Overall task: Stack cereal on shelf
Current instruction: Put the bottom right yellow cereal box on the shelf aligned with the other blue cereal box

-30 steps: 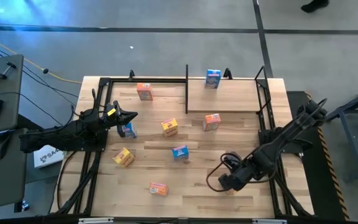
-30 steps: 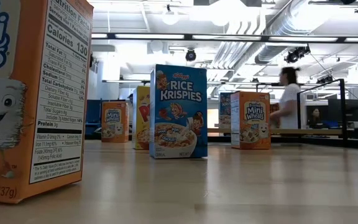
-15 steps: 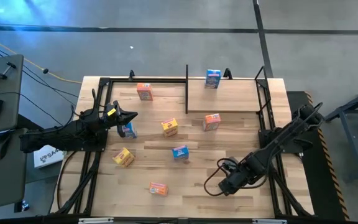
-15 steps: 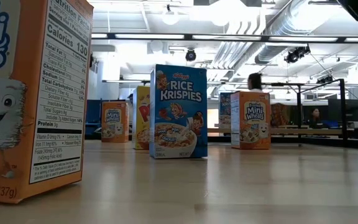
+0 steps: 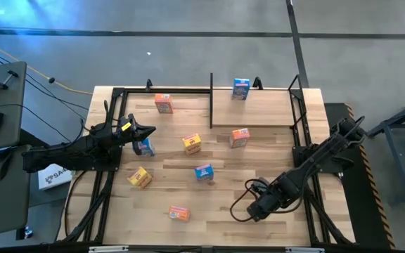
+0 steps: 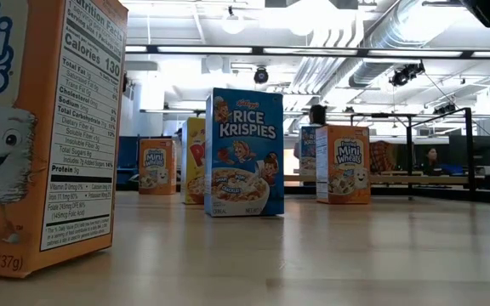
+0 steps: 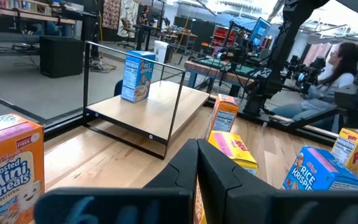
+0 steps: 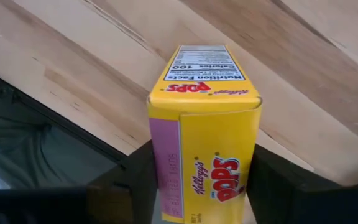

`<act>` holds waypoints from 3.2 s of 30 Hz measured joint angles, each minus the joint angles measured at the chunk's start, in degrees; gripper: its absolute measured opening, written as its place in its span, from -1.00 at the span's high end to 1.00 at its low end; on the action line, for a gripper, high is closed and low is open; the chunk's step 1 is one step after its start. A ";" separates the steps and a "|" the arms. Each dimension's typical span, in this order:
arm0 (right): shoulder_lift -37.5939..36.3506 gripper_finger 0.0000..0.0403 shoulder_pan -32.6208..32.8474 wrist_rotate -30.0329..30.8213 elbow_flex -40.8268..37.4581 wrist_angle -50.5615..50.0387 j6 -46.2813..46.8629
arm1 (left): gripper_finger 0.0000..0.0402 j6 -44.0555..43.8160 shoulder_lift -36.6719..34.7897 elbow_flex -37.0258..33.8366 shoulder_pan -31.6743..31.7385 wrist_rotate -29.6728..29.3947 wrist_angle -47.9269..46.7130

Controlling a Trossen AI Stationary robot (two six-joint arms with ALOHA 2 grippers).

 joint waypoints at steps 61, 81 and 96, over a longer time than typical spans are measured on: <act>0.79 0.10 -82.79 13.27 30.63 -35.40 -123.50 | 1.00 0.14 0.02 -0.02 0.01 -0.04 -0.39; 2.43 0.10 -86.52 11.05 25.31 -24.56 -133.51 | 1.00 0.09 0.02 -0.02 0.01 -0.04 -0.35; 10.69 0.10 -87.62 13.69 25.31 -20.75 -138.77 | 1.00 0.03 0.02 -0.02 0.01 -0.04 -0.33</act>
